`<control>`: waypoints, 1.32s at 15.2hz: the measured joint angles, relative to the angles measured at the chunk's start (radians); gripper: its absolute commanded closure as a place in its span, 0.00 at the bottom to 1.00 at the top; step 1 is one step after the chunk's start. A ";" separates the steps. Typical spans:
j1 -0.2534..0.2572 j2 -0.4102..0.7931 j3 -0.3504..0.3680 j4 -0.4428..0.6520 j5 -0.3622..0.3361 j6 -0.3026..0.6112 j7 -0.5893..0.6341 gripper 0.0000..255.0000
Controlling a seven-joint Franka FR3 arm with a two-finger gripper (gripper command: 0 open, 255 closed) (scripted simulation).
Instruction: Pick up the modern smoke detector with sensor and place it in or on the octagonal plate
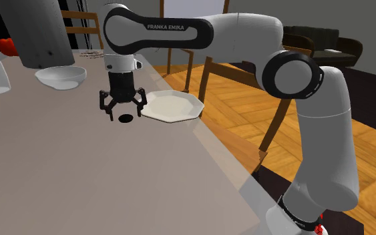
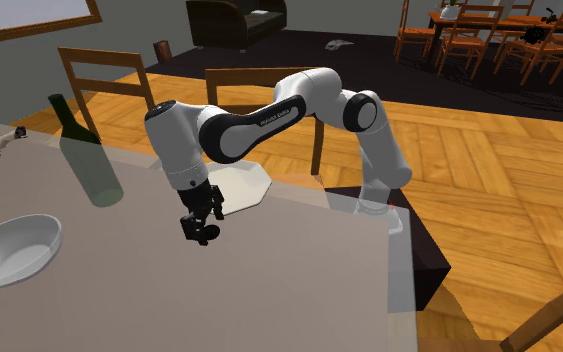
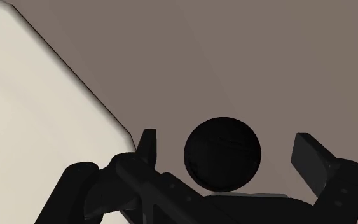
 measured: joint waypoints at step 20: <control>0.022 0.037 0.000 0.164 -0.011 -0.125 0.015 1.00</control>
